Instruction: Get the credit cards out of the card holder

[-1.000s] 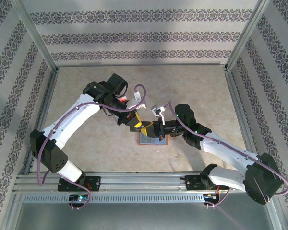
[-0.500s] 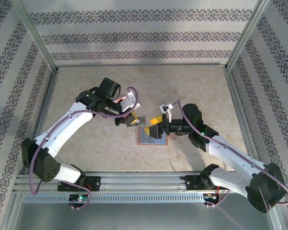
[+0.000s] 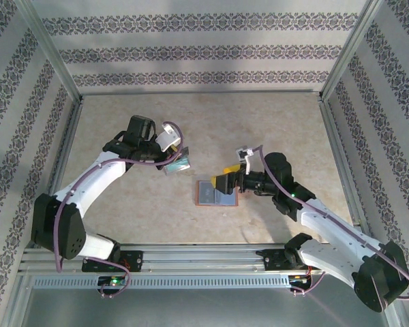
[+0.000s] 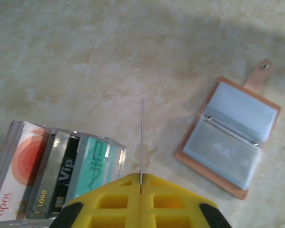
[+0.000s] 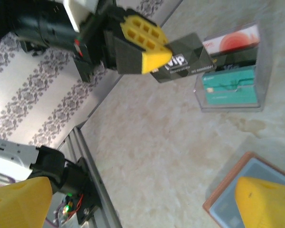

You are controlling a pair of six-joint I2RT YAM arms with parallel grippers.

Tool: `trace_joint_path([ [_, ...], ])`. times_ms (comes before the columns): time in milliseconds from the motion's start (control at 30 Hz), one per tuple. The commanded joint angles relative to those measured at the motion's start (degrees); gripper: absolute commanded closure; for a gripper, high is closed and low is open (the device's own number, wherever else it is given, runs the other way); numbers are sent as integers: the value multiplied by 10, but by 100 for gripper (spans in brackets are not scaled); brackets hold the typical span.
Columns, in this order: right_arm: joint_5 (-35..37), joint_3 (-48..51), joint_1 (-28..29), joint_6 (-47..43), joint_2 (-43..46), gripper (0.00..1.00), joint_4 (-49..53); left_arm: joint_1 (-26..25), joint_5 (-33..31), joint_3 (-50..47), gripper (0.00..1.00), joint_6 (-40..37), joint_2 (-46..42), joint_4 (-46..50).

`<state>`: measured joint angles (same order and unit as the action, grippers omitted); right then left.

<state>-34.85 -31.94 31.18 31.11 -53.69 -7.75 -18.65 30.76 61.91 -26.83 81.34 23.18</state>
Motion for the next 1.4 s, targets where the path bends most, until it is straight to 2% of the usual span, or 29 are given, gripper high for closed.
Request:
trace_joint_path([
  [0,42,11,-7,15,27,2,-6,16,0,-15,100,-60,14,-83],
  [300,145,70,-25,60,103,2,-9,64,30,-8,100,-105,74,-117],
  [400,155,75,-33,61,119,2,7,74,38,-5,100,-118,91,-130],
  [900,153,40,-35,56,61,2,58,101,52,26,100,-162,161,-135],
  [1367,169,38,-31,61,70,2,72,111,77,60,100,-186,210,-101],
])
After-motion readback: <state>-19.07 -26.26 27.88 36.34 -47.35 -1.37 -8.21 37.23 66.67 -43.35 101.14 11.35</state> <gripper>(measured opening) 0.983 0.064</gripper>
